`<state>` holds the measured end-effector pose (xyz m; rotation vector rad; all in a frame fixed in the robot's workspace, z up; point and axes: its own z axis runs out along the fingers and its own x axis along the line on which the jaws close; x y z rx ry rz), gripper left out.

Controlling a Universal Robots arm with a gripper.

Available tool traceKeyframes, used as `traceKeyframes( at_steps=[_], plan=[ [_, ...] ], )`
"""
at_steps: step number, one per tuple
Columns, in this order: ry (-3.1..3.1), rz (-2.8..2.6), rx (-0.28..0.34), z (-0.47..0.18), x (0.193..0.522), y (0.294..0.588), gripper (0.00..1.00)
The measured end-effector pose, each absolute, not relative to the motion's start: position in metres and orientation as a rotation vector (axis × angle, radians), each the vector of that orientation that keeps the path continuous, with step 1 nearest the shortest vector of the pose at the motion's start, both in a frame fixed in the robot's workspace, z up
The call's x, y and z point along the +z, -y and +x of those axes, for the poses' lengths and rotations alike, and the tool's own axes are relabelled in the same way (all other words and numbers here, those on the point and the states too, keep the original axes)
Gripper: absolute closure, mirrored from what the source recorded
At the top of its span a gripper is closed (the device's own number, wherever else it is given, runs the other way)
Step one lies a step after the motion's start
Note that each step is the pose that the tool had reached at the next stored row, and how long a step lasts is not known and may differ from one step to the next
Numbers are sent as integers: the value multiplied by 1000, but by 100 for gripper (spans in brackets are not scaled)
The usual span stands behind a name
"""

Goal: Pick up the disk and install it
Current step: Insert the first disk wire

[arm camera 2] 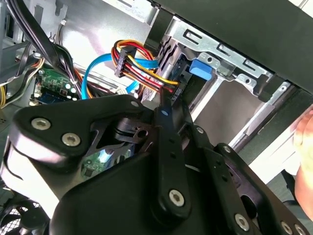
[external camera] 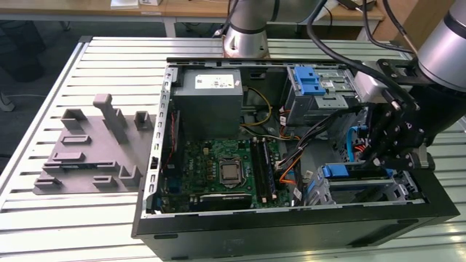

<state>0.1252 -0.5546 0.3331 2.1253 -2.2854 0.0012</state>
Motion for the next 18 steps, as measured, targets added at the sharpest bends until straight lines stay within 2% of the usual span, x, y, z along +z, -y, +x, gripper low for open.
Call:
traceKeyframes(
  at_steps=[9, 10, 11, 13, 14, 18],
  plan=[
    [2286, 2125, 1, 125, 340, 555, 76],
    [2285, 2125, 1, 125, 340, 555, 78],
    [2285, 2125, 1, 125, 340, 555, 84],
    [2285, 2125, 1, 125, 340, 555, 84],
    [2285, 2125, 1, 125, 340, 555, 89],
    [2285, 2125, 1, 125, 340, 555, 89]
  ],
)
